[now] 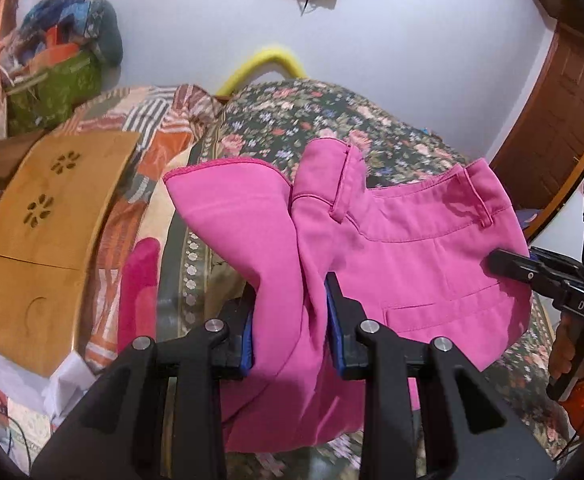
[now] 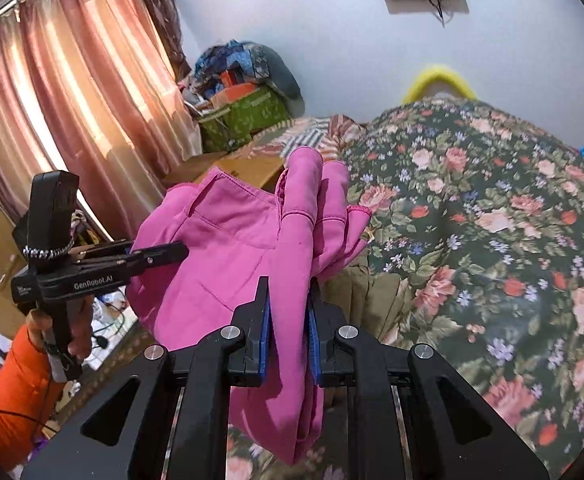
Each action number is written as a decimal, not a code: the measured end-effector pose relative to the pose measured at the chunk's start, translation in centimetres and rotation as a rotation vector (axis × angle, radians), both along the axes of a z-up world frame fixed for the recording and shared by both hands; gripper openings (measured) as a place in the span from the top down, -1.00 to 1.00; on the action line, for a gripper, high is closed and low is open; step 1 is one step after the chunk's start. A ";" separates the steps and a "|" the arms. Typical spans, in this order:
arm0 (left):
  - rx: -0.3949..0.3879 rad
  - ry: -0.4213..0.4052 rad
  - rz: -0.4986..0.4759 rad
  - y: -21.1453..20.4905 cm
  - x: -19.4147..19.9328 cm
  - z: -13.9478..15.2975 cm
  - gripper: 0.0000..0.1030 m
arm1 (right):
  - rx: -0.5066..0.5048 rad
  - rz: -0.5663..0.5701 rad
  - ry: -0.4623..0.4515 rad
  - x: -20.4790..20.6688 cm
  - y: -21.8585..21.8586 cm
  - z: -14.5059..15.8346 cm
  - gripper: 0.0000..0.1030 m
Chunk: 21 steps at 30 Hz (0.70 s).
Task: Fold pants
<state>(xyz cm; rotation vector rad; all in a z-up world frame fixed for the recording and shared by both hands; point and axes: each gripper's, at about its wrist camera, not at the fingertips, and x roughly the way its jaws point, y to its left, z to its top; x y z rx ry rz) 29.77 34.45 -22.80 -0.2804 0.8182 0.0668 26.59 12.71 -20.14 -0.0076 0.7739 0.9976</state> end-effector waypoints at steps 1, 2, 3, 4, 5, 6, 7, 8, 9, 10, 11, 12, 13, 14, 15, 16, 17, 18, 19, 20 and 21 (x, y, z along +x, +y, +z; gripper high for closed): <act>0.002 0.009 -0.006 0.4 0.6 -0.7 0.43 | -0.011 0.000 0.004 0.3 0.5 -0.5 0.73; 0.005 0.016 -0.011 0.5 0.9 -1.2 0.43 | -0.025 0.000 0.009 0.8 1.0 -1.1 0.73; 0.008 0.024 -0.014 0.8 1.5 -1.8 0.43 | -0.035 -0.001 0.012 1.1 1.3 -1.5 0.73; 0.005 0.032 -0.015 1.1 1.9 -2.5 0.43 | -0.050 0.000 0.017 1.5 1.7 -2.0 0.73; -0.002 0.038 -0.014 1.3 2.2 -3.0 0.43 | -0.059 0.000 0.022 1.8 2.0 -2.3 0.73; -0.012 0.047 -0.013 1.6 2.5 -3.8 0.43 | -0.072 -0.001 0.030 2.3 2.3 -2.9 0.73; -0.025 0.056 -0.011 1.9 2.8 -4.4 0.42 | -0.083 -0.002 0.039 2.7 2.6 -3.4 0.73; -0.036 0.063 -0.005 2.2 2.9 -5.1 0.41 | -0.098 -0.006 0.057 3.2 2.8 -4.1 0.73; -0.043 0.066 0.003 2.4 2.8 -5.5 0.36 | -0.108 -0.010 0.074 3.6 2.8 -4.7 0.73; -0.054 0.067 0.011 2.7 2.7 -6.0 0.28 | -0.119 -0.014 0.093 4.1 2.9 -5.3 0.73; -0.067 0.065 0.017 2.9 2.6 -6.2 0.25 | -0.127 -0.018 0.110 4.5 3.0 -5.8 0.72; -0.077 0.064 0.021 3.2 2.5 -6.4 0.19 | -0.136 -0.024 0.125 4.9 2.9 -6.3 0.70; -0.084 0.066 0.025 3.4 2.4 -6.6 0.13 | -0.147 -0.029 0.139 5.3 2.9 -6.8 0.67; -0.080 0.074 0.033 3.6 2.3 -6.8 0.09 | -0.156 -0.032 0.146 5.5 2.9 -7.1 0.65; -0.072 0.082 0.041 3.7 2.3 -6.9 0.03 | -0.167 -0.034 0.151 5.6 3.0 -7.4 0.60; -0.065 0.090 0.048 3.9 2.1 -7.0 -0.03 | -0.183 -0.037 0.151 5.7 3.0 -7.6 0.55; -0.062 0.097 0.055 4.0 2.0 -7.1 -0.06 | -0.198 -0.038 0.146 5.7 3.1 -7.8 0.51; -0.064 0.104 0.066 4.2 1.9 -7.2 -0.12 | -0.212 -0.039 0.142 5.6 3.1 -7.8 0.43; -0.068 0.107 0.076 4.3 1.7 -7.3 -0.14 | -0.221 -0.044 0.138 5.6 3.1 -7.8 0.34; -0.073 0.108 0.085 4.5 1.4 -7.1 -0.15 | -0.227 -0.051 0.135 5.6 3.0 -7.6 0.30; -0.070 0.108 0.092 4.5 1.2 -6.9 -0.14 | -0.238 -0.065 0.124 5.5 2.7 -7.3 0.25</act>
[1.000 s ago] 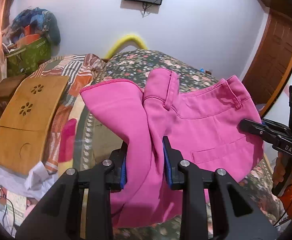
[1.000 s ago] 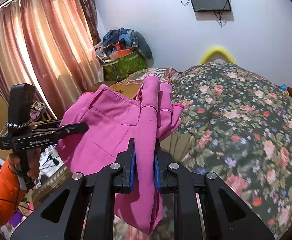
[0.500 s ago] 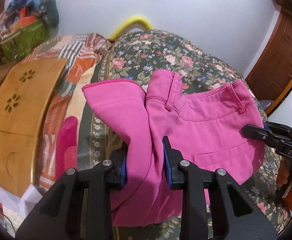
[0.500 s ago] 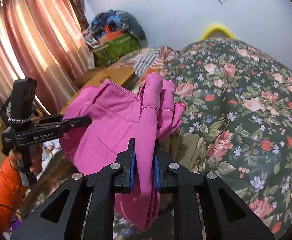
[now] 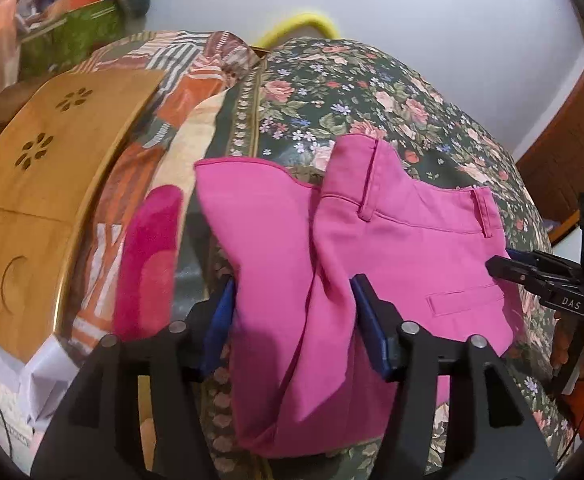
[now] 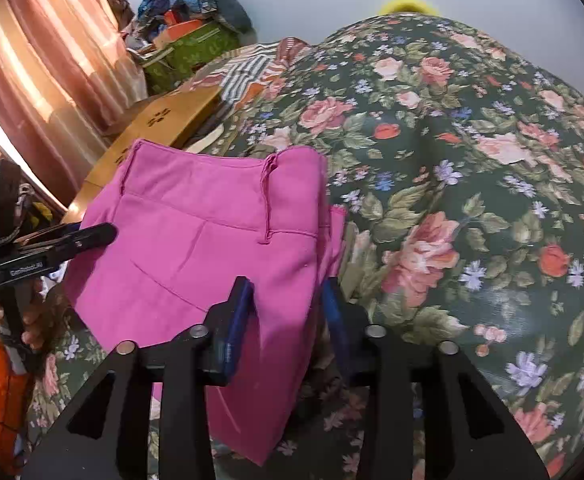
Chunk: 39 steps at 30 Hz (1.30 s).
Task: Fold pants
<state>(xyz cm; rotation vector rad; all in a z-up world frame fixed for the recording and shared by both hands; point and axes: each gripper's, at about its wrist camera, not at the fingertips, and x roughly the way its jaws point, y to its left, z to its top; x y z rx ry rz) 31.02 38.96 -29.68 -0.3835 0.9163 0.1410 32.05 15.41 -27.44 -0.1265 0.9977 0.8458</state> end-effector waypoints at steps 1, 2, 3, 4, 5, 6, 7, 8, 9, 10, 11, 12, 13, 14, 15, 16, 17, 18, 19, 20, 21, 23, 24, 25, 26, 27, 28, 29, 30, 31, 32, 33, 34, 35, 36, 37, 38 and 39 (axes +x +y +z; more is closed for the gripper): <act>0.009 0.000 0.008 0.0 -0.2 0.2 -0.14 | -0.004 -0.005 -0.007 0.0 -0.2 0.1 0.21; 0.024 0.001 0.018 0.0 -0.5 0.6 -0.14 | -0.011 -0.015 -0.018 -0.1 -0.5 0.5 0.20; 0.042 0.001 0.028 -0.1 -0.9 1.2 -0.14 | -0.013 -0.021 -0.028 -0.3 -1.0 1.0 0.20; 0.059 -0.002 0.039 -0.2 -1.3 1.7 -0.14 | -0.011 -0.022 -0.037 -0.2 -1.2 1.2 0.20; 0.071 -0.006 0.046 -0.4 -1.7 2.3 -0.14 | -0.007 -0.023 -0.053 -0.4 -1.9 1.8 0.20; 0.087 -0.013 0.059 -0.6 -2.3 3.2 -0.14 | -0.006 -0.029 -0.068 -0.7 -2.5 2.4 0.20; 0.098 -0.018 0.068 -0.8 -2.7 3.8 -0.14 | -0.003 -0.034 -0.078 -0.8 -2.8 2.8 0.20; 0.123 -0.030 0.083 -1.3 -3.5 4.9 -0.14 | 0.000 -0.042 -0.088 -1.1 -3.4 3.4 0.20; 0.142 -0.038 0.100 -1.7 -4.1 5.8 -0.14 | 0.016 -0.051 -0.103 -1.6 -4.4 4.5 0.20; 0.162 -0.051 0.117 -2.2 -4.9 7.0 -0.14 | 0.024 -0.056 -0.112 -1.7 -4.7 5.0 0.20; 0.177 -0.074 0.120 -2.9 -5.7 8.2 -0.14 | 0.042 -0.066 -0.133 -2.4 -5.6 6.2 0.20; 0.186 -0.095 0.120 -3.5 -6.5 9.2 -0.14 | 0.057 -0.074 -0.150 -2.8 -6.2 7.0 0.20; 0.196 -0.118 0.122 -4.2 -7.3 10.3 -0.14 | 0.077 -0.083 -0.177 -3.7 -7.1 8.3 0.20; 0.206 -0.141 0.122 -5.0 -8.1 11.5 -0.14 | 0.088 -0.091 -0.193 -4.1 -7.5 9.0 0.20; 0.217 -0.166 0.120 -5.9 -9.1 12.8 -0.14 | 0.111 -0.103 -0.221 -5.3 -8.5 10.5 0.20; 0.230 -0.186 0.117 -6.7 -9.9 13.8 -0.14 | 0.124 -0.108 -0.239 -5.9 -9.0 11.4 0.20; 0.242 -0.213 0.110 -7.7 -10.8 15.0 -0.14 | 0.139 -0.115 -0.260 -6.7 -9.6 12.4 0.20; 0.246 -0.244 0.101 -8.7 -11.9 16.3 -0.14 | 0.156 -0.121 -0.287 -7.8 -10.3 13.6 0.20; 0.247 -0.276 0.095 -9.7 -13.0 17.5 -0.14 | 0.177 -0.128 -0.316 -9.1 -11.1 15.0 0.20; 0.249 -0.306 0.093 -10.7 -14.1 18.6 -0.14 | 0.195 -0.131 -0.338 -10.1 -11.6 16.0 0.20; 0.255 -0.327 0.092 -11.5 -14.9 19.5 -0.14 | 0.211 -0.131 -0.356 -11.0 -12.0 16.9 0.20; 0.273 -0.375 0.085 -13.4 -17.1 21.3 -0.14 | 0.238 -0.128 -0.401 -13.3 -12.9 18.6 0.20; 0.292 -0.396 0.084 -14.5 -18.2 22.3 -0.14 | 0.245 -0.123 -0.432 -14.7 -13.3 19.6 0.20; 0.307 -0.416 0.084 -15.4 -19.3 23.0 -0.15 | 0.250 -0.119 -0.463 -15.9 -13.6 20.2 0.20; 0.321 -0.439 0.080 -16.4 -20.4 23.7 -0.15 | 0.259 -0.118 -0.500 -17.5 -14.0 21.1 0.20; 0.335 -0.463 0.076 -17.5 -21.7 24.4 -0.15 | 0.272 -0.114 -0.527 -18.8 -14.5 21.8 0.20; 0.346 -0.484 0.075 -18.4 -22.9 25.0 -0.16 | 0.282 -0.108 -0.542 -19.7 -14.7 22.2 0.20; 0.357 -0.510 0.075 -19.4 -24.3 25.7 -0.17 | 0.302 -0.102 -0.564 -21.1 -15.2 22.9 0.20; 0.363 -0.527 0.076 -20.1 -25.4 26.2 -0.20 | 0.316 -0.096 -0.577 -22.1 -15.5 23.3 0.20; 0.366 -0.545 0.075 -20.8 -26.5 26.7 -0.23 | 0.330 -0.089 -0.591 -23.0 -15.8 23.7 0.20; 0.366 -0.562 0.077 -21.5 -27.5 27.2 -0.24 | 0.344 -0.081 -0.608 -24.1 -16.1 24.1 0.20; 0.366 -0.574 0.079 -22.0 -28.3 27.6 -0.25 | 0.361 -0.071 -0.626 -25.6 -16.4 24.6 0.20; 0.370 -0.583 0.079 -22.5 -29.0 27.9 -0.26 | 0.373 -0.065 -0.632 -26.1 -16.5 24.7 0.20; 0.382 -0.594 0.078 -23.2 -30.0 28.4 -0.26 | 0.388 -0.056 -0.637 -26.8 -16.7 24.8 0.20; 0.389 -0.606 0.079 -23.7 -30.7 28.6 -0.26 | 0.403 -0.047 -0.640 -27.6 -16.9 24.9 0.21; 0.396 -0.617 0.081 -24.1 -31.4 28.8 -0.30 | 0.415 -0.046 -0.644 -28.1 -17.1 24.9 0.21; 0.409 -0.632 0.083 -24.8 -32.2 29.0 -0.33 | 0.422 -0.052 -0.652 -28.8 -17.2 24.8 0.20; 0.418 -0.641 0.086 -25.2 -32.7 29.1 -0.41 | 0.428 -0.058 -0.657 -29.3 -17.4 24.7 0.20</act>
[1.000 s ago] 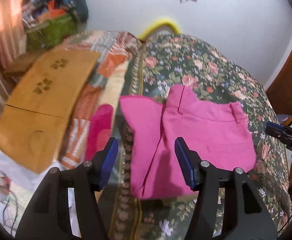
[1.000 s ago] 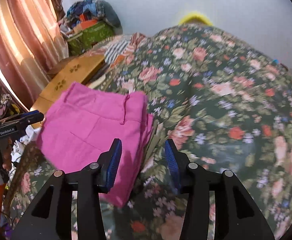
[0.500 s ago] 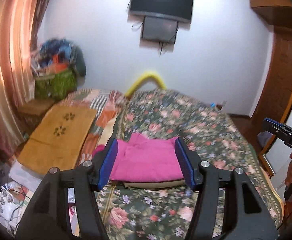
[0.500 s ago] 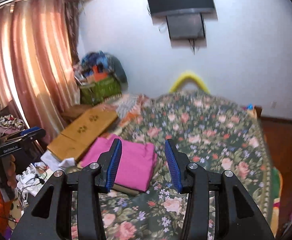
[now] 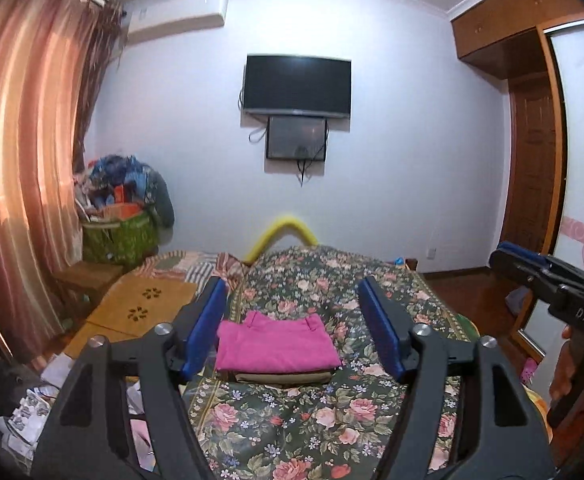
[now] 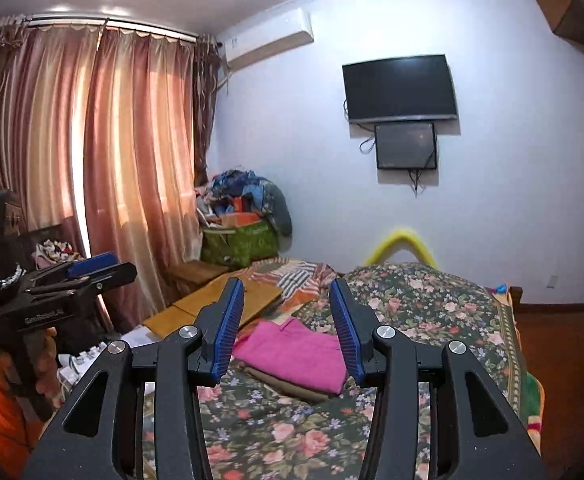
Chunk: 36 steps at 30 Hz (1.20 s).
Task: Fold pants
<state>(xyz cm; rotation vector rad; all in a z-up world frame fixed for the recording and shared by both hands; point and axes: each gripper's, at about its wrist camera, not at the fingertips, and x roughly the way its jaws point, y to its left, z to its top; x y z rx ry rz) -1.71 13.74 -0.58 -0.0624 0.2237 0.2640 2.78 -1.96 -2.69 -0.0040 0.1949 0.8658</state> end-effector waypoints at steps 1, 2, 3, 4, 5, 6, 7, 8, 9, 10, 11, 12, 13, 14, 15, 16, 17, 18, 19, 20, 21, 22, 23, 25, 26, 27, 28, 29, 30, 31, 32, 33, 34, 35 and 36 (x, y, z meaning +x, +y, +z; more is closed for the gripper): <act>0.011 -0.012 0.005 -0.5 -0.6 0.1 -0.49 | 0.007 -0.002 0.001 -0.1 -0.1 -0.2 0.16; 0.021 -0.022 0.010 -1.0 -1.2 0.1 -0.53 | 0.019 -0.005 0.006 -0.4 -0.3 -0.3 0.13; 0.027 -0.030 0.011 -1.2 -1.5 0.1 -0.59 | 0.031 -0.004 0.012 -0.7 -0.5 -0.5 0.02; 0.029 -0.037 0.009 -1.4 -1.9 0.1 -0.64 | 0.041 -0.005 0.017 -1.0 -0.8 -0.7 -0.06; 0.030 -0.042 0.011 -1.7 -2.3 0.0 -0.67 | 0.044 -0.010 0.017 -1.2 -0.9 -0.8 -0.08; 0.032 -0.043 0.012 -1.8 -2.5 -0.1 -0.71 | 0.041 -0.018 0.013 -1.6 -1.0 -1.0 -0.11; 0.035 -0.043 0.012 -1.9 -2.7 -0.2 -0.76 | 0.037 -0.023 0.008 -2.0 -1.1 -1.1 -0.17; 0.039 -0.042 0.014 -2.1 -2.7 -0.3 -0.79 | 0.036 -0.027 0.006 -2.3 -1.3 -1.2 -0.22; 0.043 -0.042 0.018 -2.2 -2.8 -0.5 -0.85 | 0.038 -0.031 0.008 -2.4 -1.4 -1.2 -0.38; 0.042 -0.046 0.018 -2.3 -3.0 -0.5 -0.89 | 0.043 -0.036 0.009 -2.7 -1.6 -1.1 -0.50; 0.040 -0.049 0.016 -2.4 -3.2 -0.6 -0.90 | 0.049 -0.040 0.005 -2.8 -1.7 -1.0 -0.53; 0.038 -0.052 0.015 -2.6 -3.4 -0.7 -0.93 | 0.052 -0.044 -0.002 -2.9 -1.8 -0.9 -0.59; 0.034 -0.054 0.013 -2.6 -3.4 -0.9 -0.96 | 0.055 -0.052 -0.008 -3.2 -1.9 -0.7 -0.66; 0.031 -0.057 0.013 -2.6 -3.5 -1.0 -0.96 | 0.058 -0.058 -0.014 -3.4 -1.9 -0.6 -0.70; 0.030 -0.059 0.014 -2.7 -3.9 -1.1 -0.97 | 0.058 -0.067 -0.023 -3.6 -2.0 -0.6 -0.78; 0.030 -0.060 0.014 -2.7 -4.0 -1.1 -0.97 | 0.054 -0.073 -0.031 -3.7 -1.9 -0.5 -0.86; 0.030 -0.061 0.012 -2.8 -4.2 -1.2 -0.97 | 0.050 -0.081 -0.038 -3.7 -1.8 -0.5 -0.88; 0.029 -0.061 0.010 -2.8 -4.3 -1.2 -0.97 | 0.046 -0.089 -0.045 -3.7 -1.7 -0.4 -0.91; 0.029 -0.061 0.008 -2.9 -4.4 -1.2 -0.97 | 0.043 -0.094 -0.051 -4.2 -1.8 -0.6 -0.94; 0.029 -0.062 0.008 -2.9 -4.4 -1.2 -0.97 | 0.041 -0.095 -0.053 -4.3 -1.7 -0.5 -0.96; 0.029 -0.061 0.011 -2.9 -4.3 -1.2 -0.97 | 0.041 -0.095 -0.054 -4.5 -1.7 -0.6 -0.99; 0.030 -0.061 0.010 -2.9 -4.4 -1.3 -0.97 | 0.040 -0.098 -0.055 -4.6 -1.6 -0.8 -0.99; 0.031 -0.060 0.010 -2.9 -4.4 -1.3 -0.97 | 0.036 -0.102 -0.057 -4.6 -1.5 -0.8 -0.99; 0.033 -0.060 0.011 -2.9 -4.4 -1.4 -0.97 | 0.024 -0.109 -0.060 -4.7 -1.3 -1.0 -0.99; 0.032 -0.060 0.009 -2.9 -4.4 -1.5 -0.98 | 0.020 -0.113 -0.059 -4.7 -1.3 -1.1 -0.99; 0.031 -0.059 0.010 -2.9 -4.4 -1.5 -0.98 | 0.018 -0.115 -0.057 -4.6 -1.2 -1.0 -0.99; 0.030 -0.059 0.009 -2.9 -4.4 -1.5 -0.98 | 0.018 -0.114 -0.055 -4.6 -1.2 -1.1 -0.99; 0.030 -0.059 0.008 -2.9 -4.5 -1.6 -0.98 | 0.019 -0.114 -0.052 -4.7 -1.2 -1.1 -0.99; 0.031 -0.060 0.007 -3.0 -4.5 -1.6 -0.99 | 0.021 -0.115 -0.048 -4.6 -1.2 -1.1 -0.99; 0.030 -0.060 0.008 -3.0 -4.5 -1.6 -0.99 | 0.021 -0.114 -0.047 -4.8 -1.2 -1.3 -0.99; 0.028 -0.060 0.008 -3.0 -4.5 -1.6 -0.99 | 0.019 -0.114 -0.045 -4.8 -1.2 -1.3 -0.99; 0.027 -0.059 0.006 -3.0 -4.5 -1.6 -0.99 | 0.018 -0.114 -0.044 -4.8 -1.2 -1.3 -0.99; 0.026 -0.057 0.004 -2.9 -4.4 -1.6 -0.99 | 0.016 -0.115 -0.045 -4.8 -1.2 -1.3 -0.99; 0.026 -0.055 0.003 -3.0 -4.4 -1.6 -0.99 | 0.015 -0.115 -0.046 -4.9 -1.2 -1.3 -0.99; 0.026 -0.053 0.002 -3.0 -4.3 -1.7 -0.99 | 0.014 -0.116 -0.046 -5.0 -1.2 -1.3 -0.99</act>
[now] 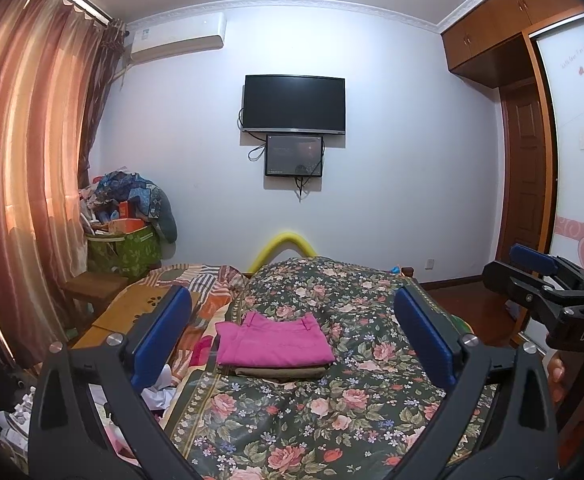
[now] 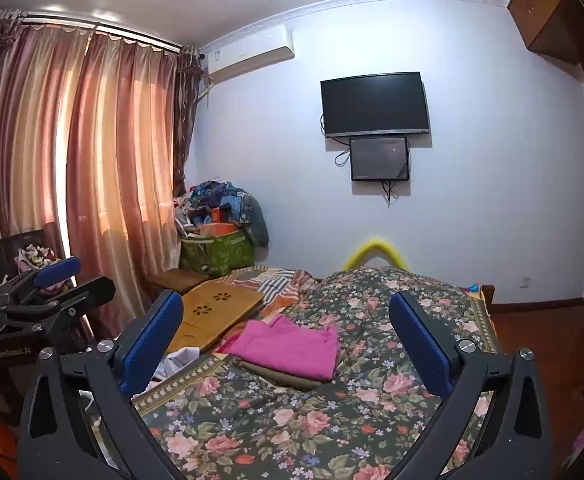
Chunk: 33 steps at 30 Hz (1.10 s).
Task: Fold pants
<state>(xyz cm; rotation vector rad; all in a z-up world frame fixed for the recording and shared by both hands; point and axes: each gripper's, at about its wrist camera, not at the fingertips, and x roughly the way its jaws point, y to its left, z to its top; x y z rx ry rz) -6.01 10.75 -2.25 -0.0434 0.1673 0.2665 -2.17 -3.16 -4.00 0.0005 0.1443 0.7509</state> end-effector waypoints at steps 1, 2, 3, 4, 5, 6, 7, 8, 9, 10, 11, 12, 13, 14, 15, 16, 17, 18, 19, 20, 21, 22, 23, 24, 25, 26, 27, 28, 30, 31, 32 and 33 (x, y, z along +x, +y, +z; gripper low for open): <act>-0.001 0.001 -0.002 0.1 0.1 0.0 -0.99 | -0.001 -0.001 0.000 0.0 0.0 0.0 -0.99; -0.002 0.002 -0.005 0.1 0.1 0.0 -0.99 | -0.001 -0.002 0.001 0.0 0.0 0.0 -0.99; -0.004 0.002 -0.008 0.1 0.1 0.0 -0.99 | 0.000 -0.004 0.002 0.0 -0.1 0.0 -0.99; -0.003 0.002 -0.009 0.1 0.2 0.0 -0.99 | 0.000 -0.004 0.003 0.0 -0.1 -0.1 -0.99; -0.002 0.003 -0.009 0.0 0.2 -0.1 -0.99 | 0.001 -0.005 0.006 0.0 -0.2 0.0 -0.99; -0.002 0.004 -0.010 0.1 0.2 0.0 -0.99 | 0.003 -0.005 0.008 0.1 -0.3 0.0 -0.99; -0.002 0.004 -0.011 0.1 0.3 0.0 -0.99 | 0.004 -0.005 0.010 0.1 -0.2 -0.1 -0.99; -0.002 0.006 -0.013 0.1 0.3 -0.1 -0.99 | 0.004 -0.004 0.012 0.1 -0.3 -0.1 -0.99; -0.003 0.007 -0.014 0.0 0.4 -0.1 -0.99 | 0.004 -0.003 0.013 0.1 -0.4 -0.1 -0.99; -0.002 0.008 -0.016 0.0 0.4 -0.1 -0.99 | 0.004 -0.004 0.014 0.1 -0.3 -0.1 -0.99; -0.002 0.009 -0.018 0.0 0.4 -0.1 -0.99 | 0.004 -0.004 0.013 0.1 -0.3 -0.1 -0.99; -0.002 0.009 -0.019 0.0 0.5 -0.1 -0.99 | 0.004 -0.005 0.013 0.1 -0.4 0.0 -0.99; -0.003 0.010 -0.024 -0.1 0.5 -0.1 -0.99 | 0.004 -0.004 0.014 0.1 -0.4 -0.1 -0.99; -0.003 0.012 -0.028 -0.1 0.6 -0.1 -0.99 | 0.005 -0.005 0.014 0.1 -0.4 -0.1 -0.99; -0.001 0.013 -0.029 -0.1 0.7 -0.2 -0.99 | 0.006 -0.006 0.014 0.1 -0.5 0.0 -0.99; 0.002 0.014 -0.029 -0.2 0.7 -0.2 -0.99 | 0.006 -0.007 0.015 0.2 -0.6 -0.1 -0.99; 0.005 0.015 -0.030 -0.3 0.8 -0.2 -0.99 | 0.006 -0.007 0.016 0.2 -0.6 -0.1 -0.99; 0.006 0.015 -0.030 -0.3 0.8 -0.3 -0.99 | 0.007 -0.008 0.016 0.2 -0.6 -0.1 -0.99; 0.006 0.015 -0.031 -0.3 0.8 -0.3 -0.99 | 0.008 -0.009 0.017 0.2 -0.6 -0.1 -0.99; 0.006 0.015 -0.032 -0.3 0.8 -0.3 -0.99 | 0.008 -0.009 0.018 0.2 -0.7 -0.1 -0.99; 0.005 0.016 -0.034 -0.3 0.8 -0.4 -0.99 | 0.008 -0.010 0.019 0.2 -0.7 -0.1 -0.99; 0.004 0.016 -0.035 -0.3 0.8 -0.4 -0.99 | 0.007 -0.010 0.020 0.2 -0.7 -0.1 -0.99; 0.002 0.015 -0.036 -0.3 0.8 -0.4 -0.99 | 0.007 -0.010 0.019 0.2 -0.7 -0.1 -0.99; -0.001 0.015 -0.038 -0.2 0.8 -0.4 -0.99 | 0.006 -0.011 0.019 0.2 -0.7 -0.1 -0.99; -0.003 0.015 -0.039 -0.2 0.8 -0.4 -0.99 | 0.004 -0.011 0.020 0.3 -0.7 -0.1 -0.99; -0.004 0.015 -0.040 -0.2 0.7 -0.3 -0.99 | 0.003 -0.010 0.021 0.3 -0.8 -0.2 -0.99; -0.006 0.016 -0.041 -0.1 0.8 -0.3 -0.99 | 0.001 -0.010 0.023 0.3 -0.8 -0.2 -0.99; -0.008 0.015 -0.044 -0.1 0.8 -0.3 -0.99 | -0.001 -0.010 0.024 0.3 -0.8 -0.2 -0.99; -0.013 0.020 -0.055 0.0 0.8 -0.3 -0.99 | -0.003 -0.011 0.024 0.3 -0.8 -0.2 -0.99; -0.016 0.024 -0.056 0.1 0.9 -0.3 -0.99 | -0.003 -0.012 0.024 0.3 -0.8 -0.3 -0.99; -0.019 0.025 -0.057 0.1 0.9 -0.3 -0.99 | -0.002 -0.012 0.025 0.3 -0.8 -0.2 -0.99; -0.023 0.024 -0.059 0.2 0.9 -0.3 -0.99 | 0.000 -0.011 0.024 0.3 -0.9 -0.2 -0.99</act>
